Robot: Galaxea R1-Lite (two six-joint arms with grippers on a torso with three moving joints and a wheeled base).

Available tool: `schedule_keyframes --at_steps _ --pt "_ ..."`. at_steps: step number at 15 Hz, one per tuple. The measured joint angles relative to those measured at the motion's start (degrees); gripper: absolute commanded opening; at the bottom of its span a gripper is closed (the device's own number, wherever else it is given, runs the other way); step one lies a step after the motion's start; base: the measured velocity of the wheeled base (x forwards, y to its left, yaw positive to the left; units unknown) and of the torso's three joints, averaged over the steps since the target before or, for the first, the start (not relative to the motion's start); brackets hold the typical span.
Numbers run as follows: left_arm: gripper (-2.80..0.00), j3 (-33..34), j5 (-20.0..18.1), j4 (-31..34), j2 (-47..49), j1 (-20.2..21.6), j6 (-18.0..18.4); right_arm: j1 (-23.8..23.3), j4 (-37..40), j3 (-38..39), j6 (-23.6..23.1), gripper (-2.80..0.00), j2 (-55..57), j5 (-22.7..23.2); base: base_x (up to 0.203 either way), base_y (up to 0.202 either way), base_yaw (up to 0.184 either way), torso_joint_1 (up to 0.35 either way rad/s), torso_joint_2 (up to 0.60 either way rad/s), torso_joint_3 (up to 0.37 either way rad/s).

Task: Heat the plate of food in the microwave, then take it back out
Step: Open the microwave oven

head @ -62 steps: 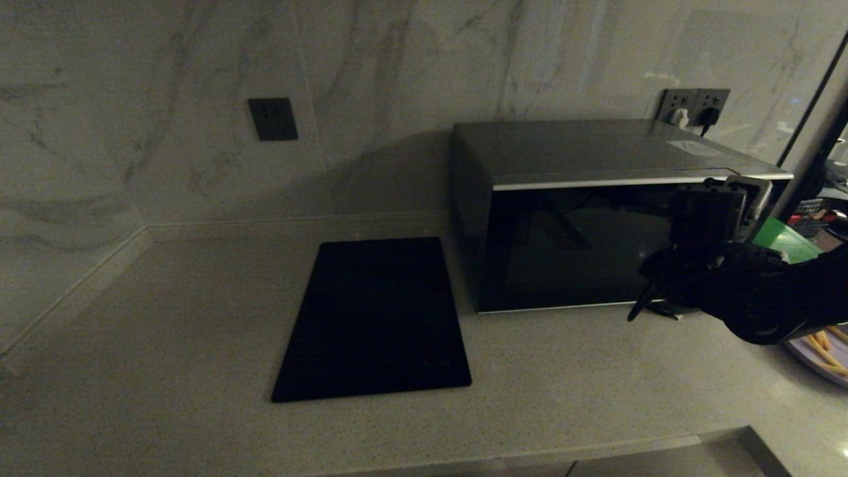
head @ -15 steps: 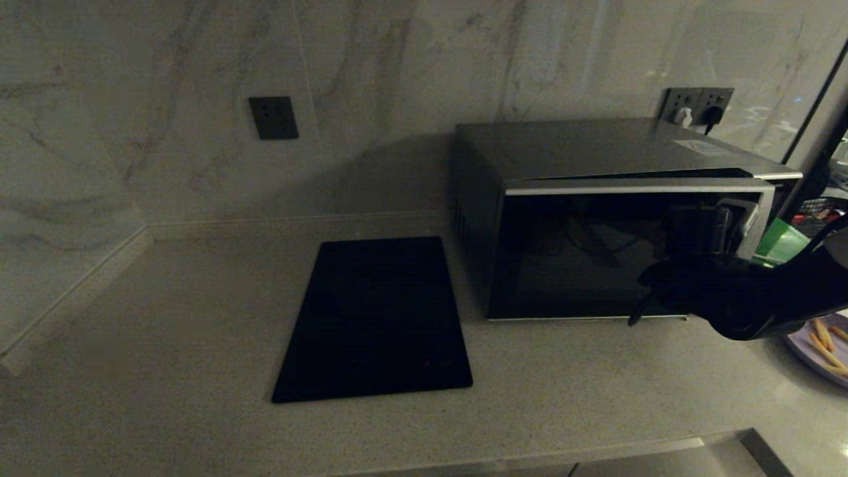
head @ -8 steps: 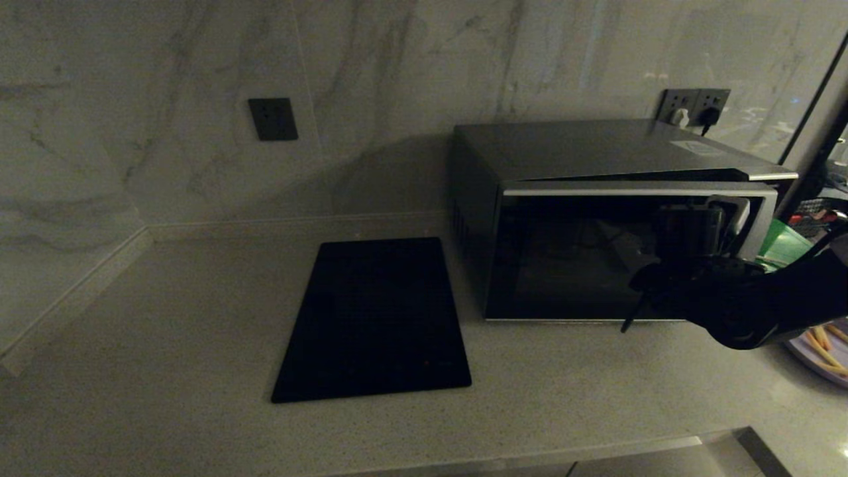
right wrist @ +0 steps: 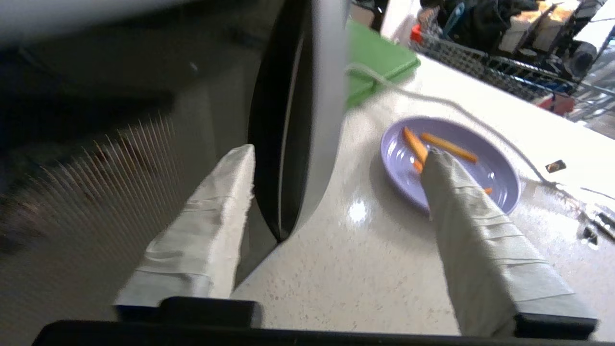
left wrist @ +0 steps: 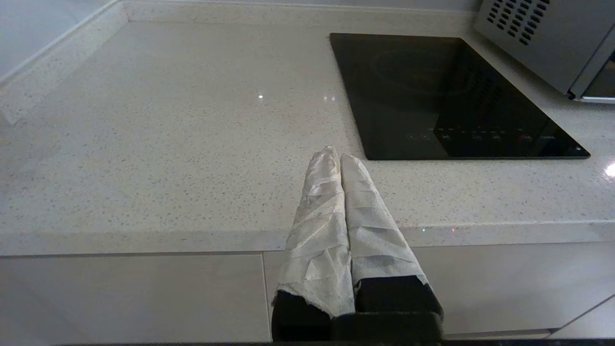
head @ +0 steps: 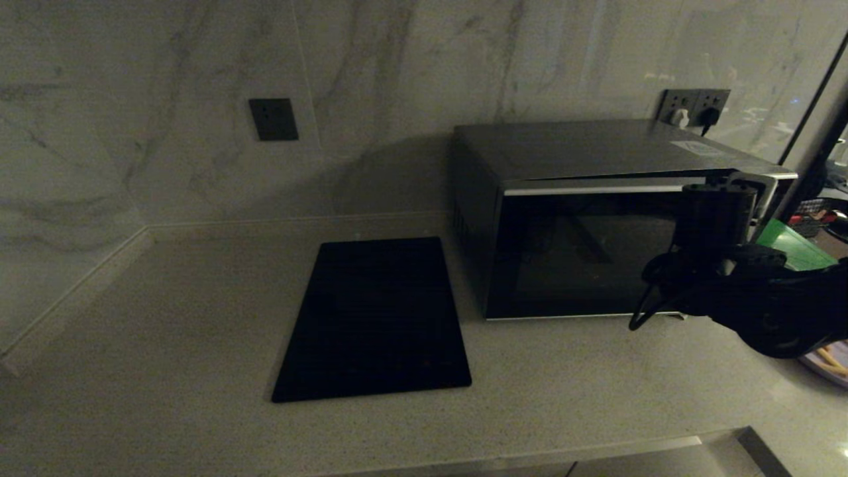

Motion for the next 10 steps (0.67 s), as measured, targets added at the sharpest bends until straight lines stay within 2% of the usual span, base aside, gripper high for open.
schedule_keyframes --at_steps 3,4,6,10 --pt "-2.80 0.00 -0.02 0.00 0.00 0.00 -0.02 0.31 0.05 -0.07 -3.47 0.00 -7.55 0.23 0.000 0.000 0.000 0.000 0.00 0.000" --pt "-2.80 0.00 -0.02 0.00 0.00 0.00 -0.02 -0.23 0.10 -0.11 -5.42 -2.80 -10.41 0.66 0.000 0.000 0.000 0.000 0.00 0.000" --pt "-2.80 0.00 -0.02 0.00 0.00 0.00 -0.02 -2.31 0.14 -0.54 -9.78 -2.80 -16.15 3.01 0.000 0.000 0.000 0.000 0.00 0.000" --pt "-2.80 0.00 0.00 -0.02 0.00 0.00 -0.04 -8.68 0.61 -0.01 -17.73 -2.80 -26.17 11.25 0.000 0.000 0.000 0.000 0.00 0.000"
